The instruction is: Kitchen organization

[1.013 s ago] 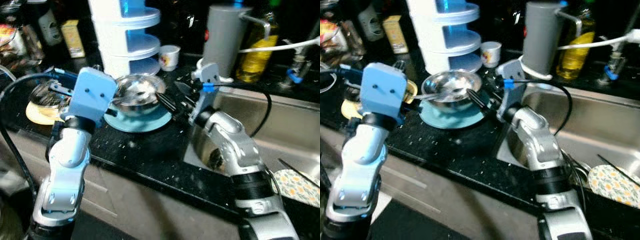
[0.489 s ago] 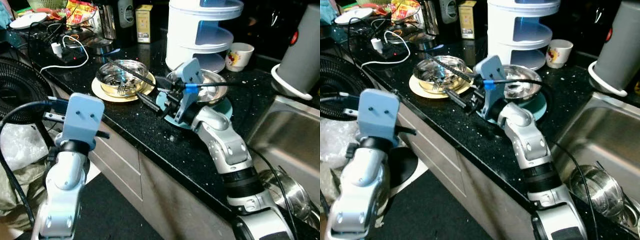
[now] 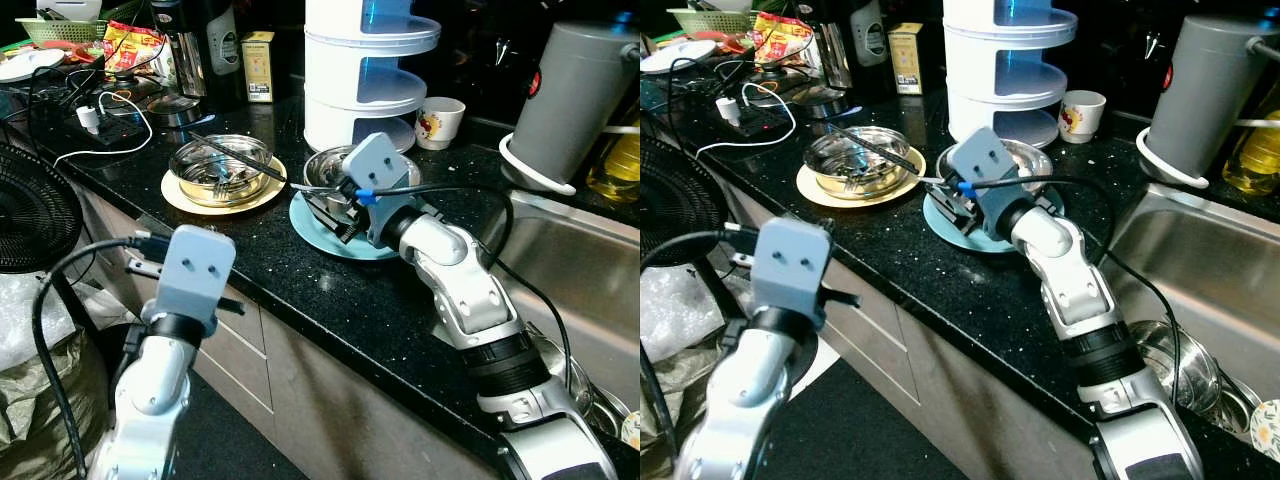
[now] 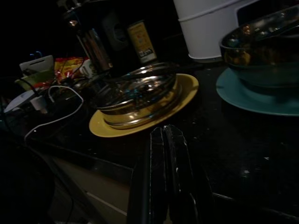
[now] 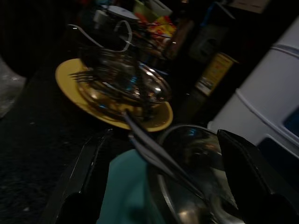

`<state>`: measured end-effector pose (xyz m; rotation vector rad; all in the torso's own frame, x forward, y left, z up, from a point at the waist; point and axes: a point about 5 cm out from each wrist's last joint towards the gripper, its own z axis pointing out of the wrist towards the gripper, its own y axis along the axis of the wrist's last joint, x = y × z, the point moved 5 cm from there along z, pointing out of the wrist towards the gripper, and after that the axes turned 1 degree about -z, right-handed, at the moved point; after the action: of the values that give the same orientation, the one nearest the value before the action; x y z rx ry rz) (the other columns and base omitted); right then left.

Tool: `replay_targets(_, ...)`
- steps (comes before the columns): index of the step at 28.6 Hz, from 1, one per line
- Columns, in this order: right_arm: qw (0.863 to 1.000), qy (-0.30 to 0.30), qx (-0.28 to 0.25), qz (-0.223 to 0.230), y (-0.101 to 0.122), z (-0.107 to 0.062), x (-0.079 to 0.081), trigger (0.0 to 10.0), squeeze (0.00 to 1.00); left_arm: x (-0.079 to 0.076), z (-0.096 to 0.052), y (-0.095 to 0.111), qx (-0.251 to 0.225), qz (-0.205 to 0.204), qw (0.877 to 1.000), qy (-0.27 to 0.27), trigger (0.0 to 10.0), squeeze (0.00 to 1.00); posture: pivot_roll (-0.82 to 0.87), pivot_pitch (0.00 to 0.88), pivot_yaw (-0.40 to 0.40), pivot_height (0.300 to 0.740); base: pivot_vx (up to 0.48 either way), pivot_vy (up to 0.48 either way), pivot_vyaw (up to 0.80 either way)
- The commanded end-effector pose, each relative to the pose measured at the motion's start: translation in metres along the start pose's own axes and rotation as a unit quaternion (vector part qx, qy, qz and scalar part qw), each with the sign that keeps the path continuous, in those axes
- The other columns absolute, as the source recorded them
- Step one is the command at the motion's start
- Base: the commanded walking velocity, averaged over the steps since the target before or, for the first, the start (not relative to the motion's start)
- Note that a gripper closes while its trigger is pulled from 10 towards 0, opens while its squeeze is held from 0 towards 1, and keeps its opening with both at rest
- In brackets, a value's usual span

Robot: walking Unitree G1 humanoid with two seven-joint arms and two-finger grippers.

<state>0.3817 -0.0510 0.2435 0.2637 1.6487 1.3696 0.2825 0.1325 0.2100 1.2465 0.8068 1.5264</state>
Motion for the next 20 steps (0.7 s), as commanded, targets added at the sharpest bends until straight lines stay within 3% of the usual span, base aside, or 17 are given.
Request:
replay_targets(1, 1.000, 0.013, -0.002, -0.006, 0.001, 0.002, 0.004, 10.0, 0.00, -0.003, -0.001, -0.002, 0.001, -0.007, 1.000, -0.005, 10.0, 0.00, 0.08, 0.000, -0.021, 0.740, 0.000, 0.000, 0.00)
replay_targets(5, 1.000, 0.023, -0.003, -0.009, 0.000, 0.003, 0.011, 10.0, 0.00, -0.007, -0.003, -0.006, 0.006, -0.010, 1.000, -0.010, 10.0, 0.00, 0.08, 0.000, -0.023, 0.740, 0.000, 0.000, 0.00)
replay_targets(16, 0.999, -0.004, 0.037, -0.034, -0.008, 0.028, 0.024, 10.0, 0.00, -0.023, -0.006, -0.039, 0.052, -0.023, 0.998, -0.023, 10.0, 0.00, 0.08, 0.000, -0.024, 0.740, 0.000, 0.000, 0.00)
replay_targets(20, 0.998, -0.010, 0.041, -0.039, -0.008, 0.029, 0.022, 10.0, 0.00, -0.024, -0.008, -0.045, 0.062, -0.028, 0.997, -0.022, 10.0, 0.00, 0.08, 0.000, -0.025, 0.740, 0.000, 0.000, 0.00)
